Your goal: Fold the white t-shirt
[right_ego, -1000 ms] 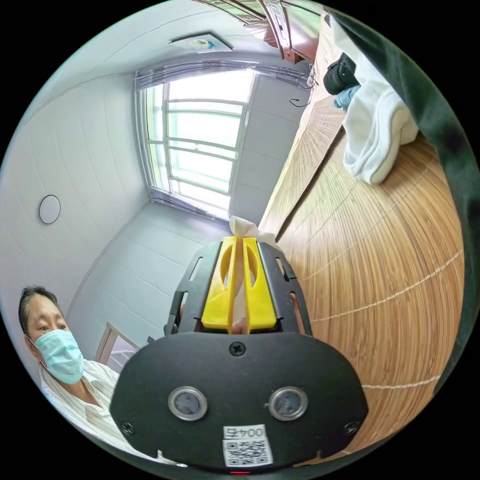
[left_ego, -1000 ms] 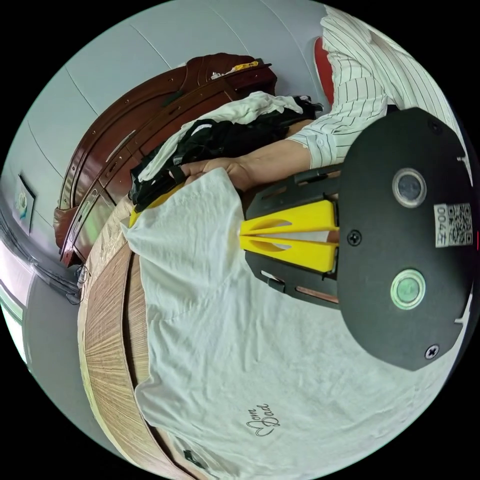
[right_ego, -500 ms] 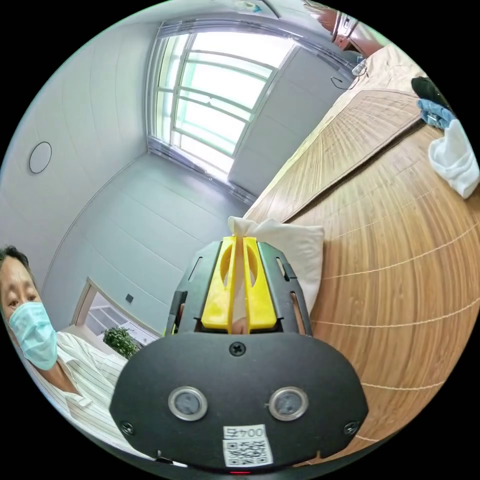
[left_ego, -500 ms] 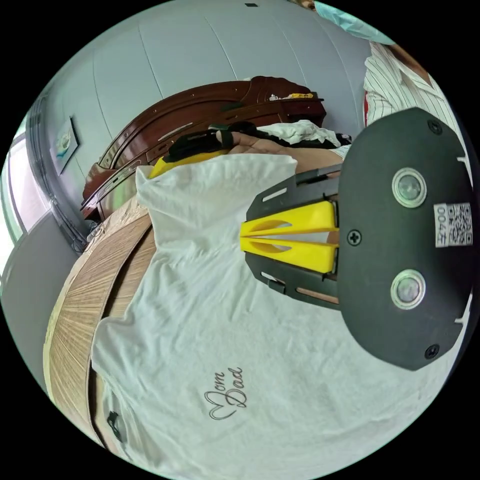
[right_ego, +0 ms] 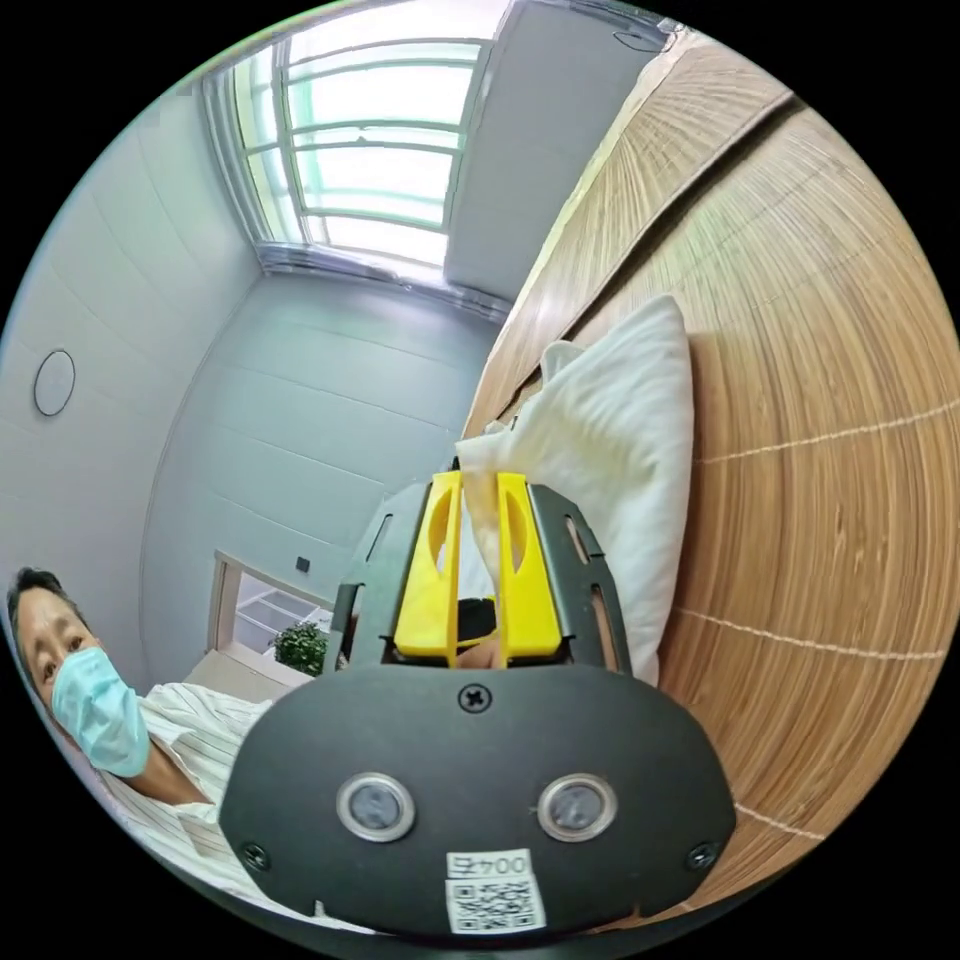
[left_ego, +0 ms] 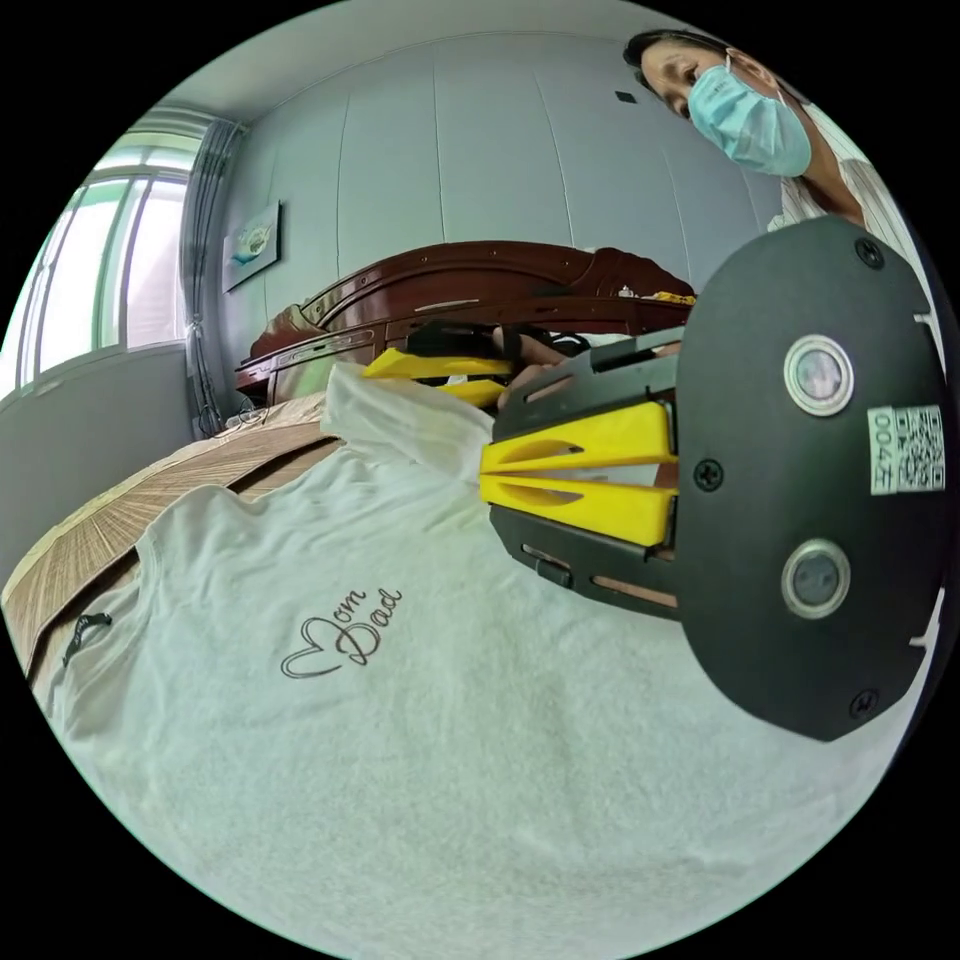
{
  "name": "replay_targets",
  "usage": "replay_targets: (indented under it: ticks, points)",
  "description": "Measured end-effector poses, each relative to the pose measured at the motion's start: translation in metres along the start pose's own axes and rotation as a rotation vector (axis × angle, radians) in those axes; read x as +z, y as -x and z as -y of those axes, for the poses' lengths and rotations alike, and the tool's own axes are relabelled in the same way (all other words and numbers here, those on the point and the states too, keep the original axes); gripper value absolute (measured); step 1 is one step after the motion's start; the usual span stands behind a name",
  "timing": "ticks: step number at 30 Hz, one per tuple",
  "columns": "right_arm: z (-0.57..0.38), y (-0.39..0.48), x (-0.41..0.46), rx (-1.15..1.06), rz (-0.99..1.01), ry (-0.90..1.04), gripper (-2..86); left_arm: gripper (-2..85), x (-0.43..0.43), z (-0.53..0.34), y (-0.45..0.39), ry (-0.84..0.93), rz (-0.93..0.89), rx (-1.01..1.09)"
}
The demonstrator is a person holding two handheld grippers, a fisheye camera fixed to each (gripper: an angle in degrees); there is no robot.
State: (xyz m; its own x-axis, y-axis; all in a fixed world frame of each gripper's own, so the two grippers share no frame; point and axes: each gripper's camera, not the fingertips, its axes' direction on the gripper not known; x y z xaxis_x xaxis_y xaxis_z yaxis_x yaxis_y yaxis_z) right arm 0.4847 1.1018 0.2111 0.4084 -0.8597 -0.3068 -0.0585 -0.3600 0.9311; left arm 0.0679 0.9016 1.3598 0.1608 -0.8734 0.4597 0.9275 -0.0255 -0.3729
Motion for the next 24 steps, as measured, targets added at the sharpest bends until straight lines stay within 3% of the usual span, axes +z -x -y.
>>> replay_targets:
  ticks: [5,9,13,18,24]
  points:
    - [0.011,0.008,0.013,-0.064,0.011,0.083,13.8,0.2,-0.019,-0.011,-0.010,-0.059,0.019,-0.008]
    - [0.009,0.035,0.008,-0.247,0.122,0.038,18.1,0.2,-0.062,-0.027,-0.037,-0.207,0.155,-0.008]
    - [0.019,0.039,-0.026,-0.263,0.267,-0.064,16.7,0.2,-0.074,-0.043,-0.123,-0.303,0.211,0.175]
    - [0.029,0.036,-0.009,-0.225,0.222,-0.021,16.8,0.2,-0.035,-0.048,-0.207,-0.282,0.244,0.347]
    - [0.037,0.034,0.037,-0.142,0.144,0.051,16.5,0.1,0.036,-0.020,-0.193,-0.137,0.236,0.270]
